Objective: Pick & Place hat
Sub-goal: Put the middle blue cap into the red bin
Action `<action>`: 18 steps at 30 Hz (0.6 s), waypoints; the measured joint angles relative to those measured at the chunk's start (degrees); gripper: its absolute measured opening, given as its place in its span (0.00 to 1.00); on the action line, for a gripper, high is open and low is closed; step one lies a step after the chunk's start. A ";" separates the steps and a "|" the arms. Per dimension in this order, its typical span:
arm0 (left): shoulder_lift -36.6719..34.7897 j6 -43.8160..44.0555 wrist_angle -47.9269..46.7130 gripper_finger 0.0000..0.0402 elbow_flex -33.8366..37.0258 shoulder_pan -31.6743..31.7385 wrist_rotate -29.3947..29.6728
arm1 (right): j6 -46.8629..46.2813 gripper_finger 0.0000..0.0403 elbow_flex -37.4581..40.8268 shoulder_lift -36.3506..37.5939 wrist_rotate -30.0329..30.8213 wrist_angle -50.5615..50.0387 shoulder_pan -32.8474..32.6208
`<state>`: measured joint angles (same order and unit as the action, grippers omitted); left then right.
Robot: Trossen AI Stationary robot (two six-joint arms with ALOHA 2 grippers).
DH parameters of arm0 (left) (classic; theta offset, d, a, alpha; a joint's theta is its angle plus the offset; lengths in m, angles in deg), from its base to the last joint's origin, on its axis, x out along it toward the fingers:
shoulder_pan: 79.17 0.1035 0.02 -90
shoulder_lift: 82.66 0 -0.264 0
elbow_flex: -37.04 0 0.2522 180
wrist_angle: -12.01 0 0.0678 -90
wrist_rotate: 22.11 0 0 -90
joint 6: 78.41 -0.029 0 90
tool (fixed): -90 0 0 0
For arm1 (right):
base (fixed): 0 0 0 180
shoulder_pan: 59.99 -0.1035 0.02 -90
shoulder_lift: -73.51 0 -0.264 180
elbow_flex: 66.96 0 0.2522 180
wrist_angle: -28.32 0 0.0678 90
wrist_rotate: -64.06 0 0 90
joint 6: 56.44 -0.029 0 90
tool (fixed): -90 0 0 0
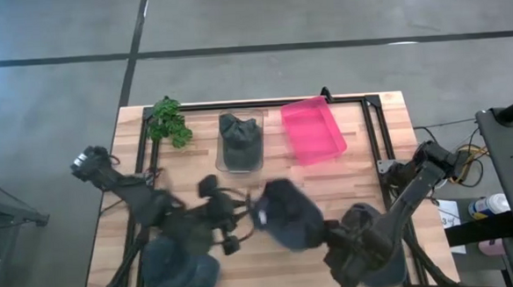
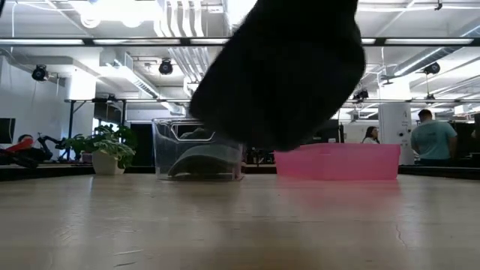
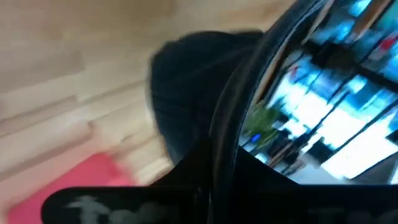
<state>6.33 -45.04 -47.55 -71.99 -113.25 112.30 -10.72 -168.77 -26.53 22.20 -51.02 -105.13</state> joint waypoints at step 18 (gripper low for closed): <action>16.26 -9.97 -2.30 0.19 -3.48 9.10 -18.97 | -10.27 0.03 -2.71 -2.55 -4.80 -0.48 -2.53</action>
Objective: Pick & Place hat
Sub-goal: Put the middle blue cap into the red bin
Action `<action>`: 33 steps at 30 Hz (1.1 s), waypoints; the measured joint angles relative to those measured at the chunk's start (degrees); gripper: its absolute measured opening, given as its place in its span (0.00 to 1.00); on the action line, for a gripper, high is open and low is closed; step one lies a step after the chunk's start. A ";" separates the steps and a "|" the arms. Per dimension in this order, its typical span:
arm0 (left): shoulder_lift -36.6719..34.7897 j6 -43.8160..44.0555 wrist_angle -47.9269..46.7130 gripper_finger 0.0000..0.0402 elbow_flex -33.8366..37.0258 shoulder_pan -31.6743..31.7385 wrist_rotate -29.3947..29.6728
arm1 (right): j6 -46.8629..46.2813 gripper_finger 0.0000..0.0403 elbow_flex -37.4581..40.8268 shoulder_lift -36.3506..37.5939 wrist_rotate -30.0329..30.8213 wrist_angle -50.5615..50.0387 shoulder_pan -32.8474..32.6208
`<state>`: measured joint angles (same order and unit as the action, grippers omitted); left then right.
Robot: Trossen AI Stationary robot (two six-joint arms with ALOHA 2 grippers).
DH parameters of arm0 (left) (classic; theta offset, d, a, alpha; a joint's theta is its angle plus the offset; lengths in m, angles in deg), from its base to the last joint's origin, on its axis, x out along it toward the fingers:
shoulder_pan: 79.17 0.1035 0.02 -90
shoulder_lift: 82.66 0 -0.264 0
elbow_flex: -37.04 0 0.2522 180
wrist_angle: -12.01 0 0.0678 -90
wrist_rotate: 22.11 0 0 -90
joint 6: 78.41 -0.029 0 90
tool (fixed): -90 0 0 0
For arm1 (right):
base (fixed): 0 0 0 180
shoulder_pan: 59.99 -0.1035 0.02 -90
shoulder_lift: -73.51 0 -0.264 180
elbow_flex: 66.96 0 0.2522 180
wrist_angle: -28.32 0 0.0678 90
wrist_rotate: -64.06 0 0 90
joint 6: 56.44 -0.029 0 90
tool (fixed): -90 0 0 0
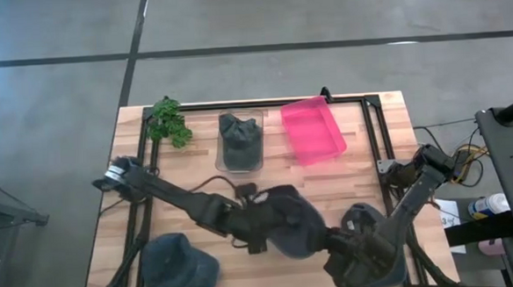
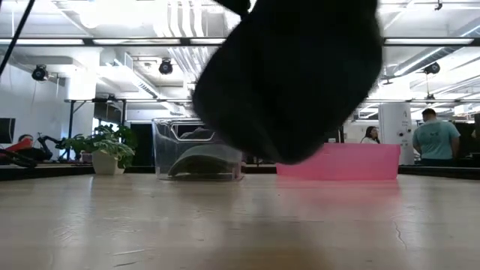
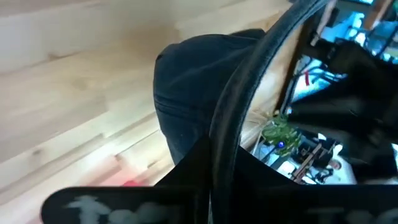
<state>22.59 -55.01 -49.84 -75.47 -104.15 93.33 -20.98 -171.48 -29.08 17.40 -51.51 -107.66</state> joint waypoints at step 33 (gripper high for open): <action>-22.28 12.96 41.61 0.19 33.97 2.50 -8.07 | 11.02 0.03 -9.70 0.21 18.28 -0.29 -4.05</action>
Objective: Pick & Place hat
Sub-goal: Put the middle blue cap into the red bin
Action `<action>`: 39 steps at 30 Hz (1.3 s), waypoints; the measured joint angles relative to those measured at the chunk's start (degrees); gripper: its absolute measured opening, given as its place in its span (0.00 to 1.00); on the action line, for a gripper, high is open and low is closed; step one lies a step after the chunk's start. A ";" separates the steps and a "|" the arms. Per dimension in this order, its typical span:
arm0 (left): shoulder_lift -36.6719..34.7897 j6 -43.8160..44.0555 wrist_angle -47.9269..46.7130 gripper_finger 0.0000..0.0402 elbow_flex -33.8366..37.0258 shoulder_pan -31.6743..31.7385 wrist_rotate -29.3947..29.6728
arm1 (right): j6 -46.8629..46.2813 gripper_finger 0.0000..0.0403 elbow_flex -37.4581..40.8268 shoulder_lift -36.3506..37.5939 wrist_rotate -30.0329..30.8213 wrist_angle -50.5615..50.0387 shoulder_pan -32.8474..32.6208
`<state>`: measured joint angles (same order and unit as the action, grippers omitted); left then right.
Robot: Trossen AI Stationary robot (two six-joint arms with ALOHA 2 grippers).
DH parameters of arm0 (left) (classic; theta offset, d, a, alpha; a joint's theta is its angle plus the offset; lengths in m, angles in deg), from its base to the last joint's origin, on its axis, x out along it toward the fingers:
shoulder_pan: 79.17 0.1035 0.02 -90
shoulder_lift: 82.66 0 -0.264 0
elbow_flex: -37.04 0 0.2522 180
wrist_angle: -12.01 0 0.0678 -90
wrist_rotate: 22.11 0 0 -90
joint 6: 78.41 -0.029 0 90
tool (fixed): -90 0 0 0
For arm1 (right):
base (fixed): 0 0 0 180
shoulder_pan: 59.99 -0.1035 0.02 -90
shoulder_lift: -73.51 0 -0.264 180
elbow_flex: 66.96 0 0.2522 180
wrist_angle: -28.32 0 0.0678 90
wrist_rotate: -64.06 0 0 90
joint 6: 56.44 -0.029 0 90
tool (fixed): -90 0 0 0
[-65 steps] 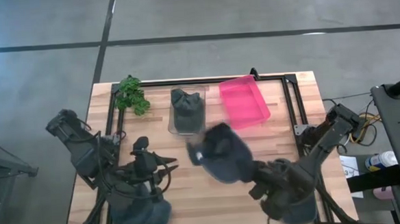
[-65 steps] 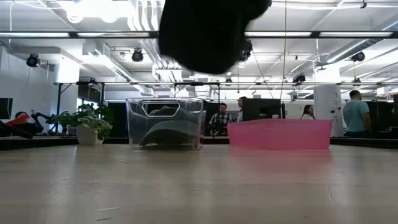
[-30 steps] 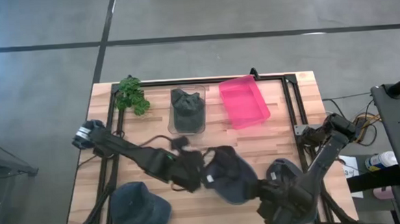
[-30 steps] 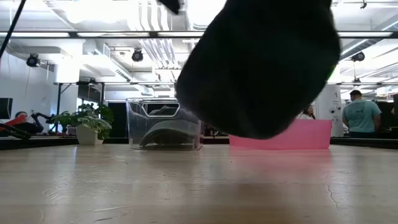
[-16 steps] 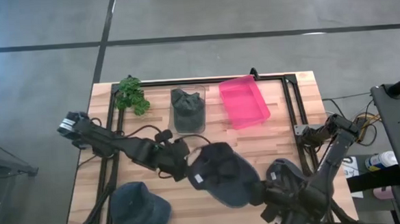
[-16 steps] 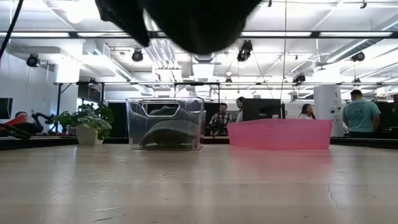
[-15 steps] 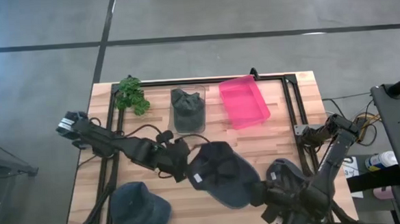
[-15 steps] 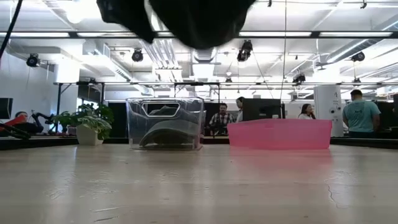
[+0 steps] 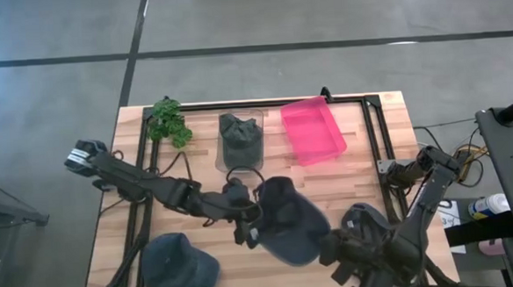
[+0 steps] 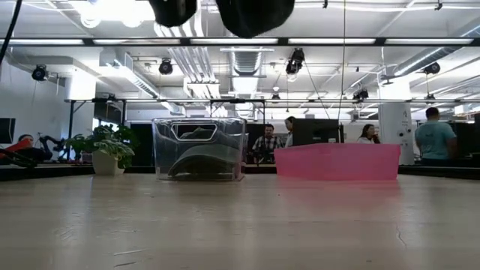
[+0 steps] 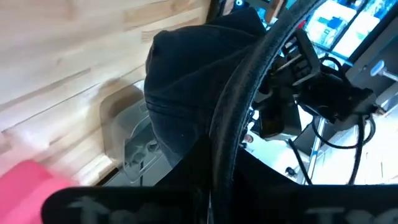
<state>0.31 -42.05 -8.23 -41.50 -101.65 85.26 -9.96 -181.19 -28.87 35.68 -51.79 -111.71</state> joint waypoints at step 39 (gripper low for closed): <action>14.28 -10.97 -25.17 0.19 -23.66 0.66 -2.31 | 5.85 0.03 0.50 -3.54 -2.19 13.18 5.01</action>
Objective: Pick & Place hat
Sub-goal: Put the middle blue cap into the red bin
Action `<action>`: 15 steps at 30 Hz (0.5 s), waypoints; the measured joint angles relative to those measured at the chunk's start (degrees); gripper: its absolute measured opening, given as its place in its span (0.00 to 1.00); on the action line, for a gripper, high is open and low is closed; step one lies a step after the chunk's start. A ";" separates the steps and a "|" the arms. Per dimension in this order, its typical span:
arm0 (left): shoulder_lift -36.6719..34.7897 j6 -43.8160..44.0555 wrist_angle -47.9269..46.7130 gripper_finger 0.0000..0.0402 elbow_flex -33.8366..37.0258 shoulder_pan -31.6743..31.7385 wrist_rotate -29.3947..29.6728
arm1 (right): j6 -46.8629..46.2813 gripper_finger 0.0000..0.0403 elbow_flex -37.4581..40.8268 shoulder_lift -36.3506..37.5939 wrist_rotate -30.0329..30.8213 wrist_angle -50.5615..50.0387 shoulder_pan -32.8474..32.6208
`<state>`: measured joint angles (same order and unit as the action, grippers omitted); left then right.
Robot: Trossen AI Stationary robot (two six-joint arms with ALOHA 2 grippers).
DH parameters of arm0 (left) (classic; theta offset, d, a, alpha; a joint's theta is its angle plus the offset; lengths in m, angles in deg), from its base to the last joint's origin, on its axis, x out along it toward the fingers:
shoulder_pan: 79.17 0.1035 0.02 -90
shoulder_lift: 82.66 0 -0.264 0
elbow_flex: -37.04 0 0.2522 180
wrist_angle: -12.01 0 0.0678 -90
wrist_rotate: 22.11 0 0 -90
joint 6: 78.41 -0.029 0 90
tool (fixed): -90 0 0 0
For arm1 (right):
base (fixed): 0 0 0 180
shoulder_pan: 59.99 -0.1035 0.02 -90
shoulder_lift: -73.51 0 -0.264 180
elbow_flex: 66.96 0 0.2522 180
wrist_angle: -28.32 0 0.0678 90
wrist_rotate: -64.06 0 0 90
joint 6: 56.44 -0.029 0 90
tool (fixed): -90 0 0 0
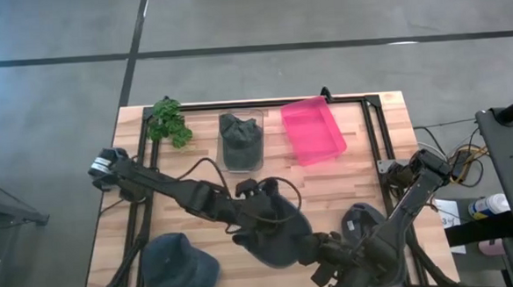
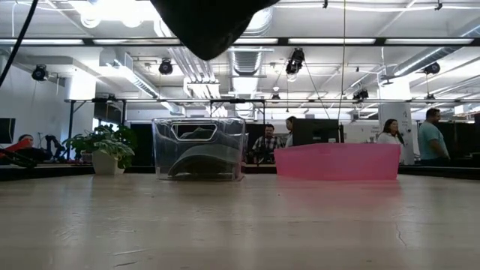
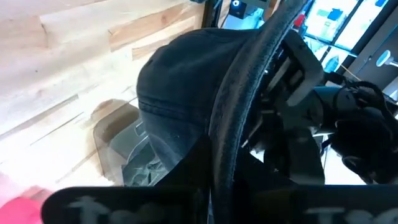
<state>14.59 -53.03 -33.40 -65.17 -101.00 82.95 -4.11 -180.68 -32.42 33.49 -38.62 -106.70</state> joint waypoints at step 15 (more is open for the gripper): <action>-6.92 9.46 -11.57 0.19 0.17 -1.38 -0.40 | -2.94 0.03 0.00 0.04 1.44 -0.41 0.65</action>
<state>7.68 -43.56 -44.97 -64.99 -102.38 82.55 -7.05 -180.68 -32.37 34.92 -39.03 -106.05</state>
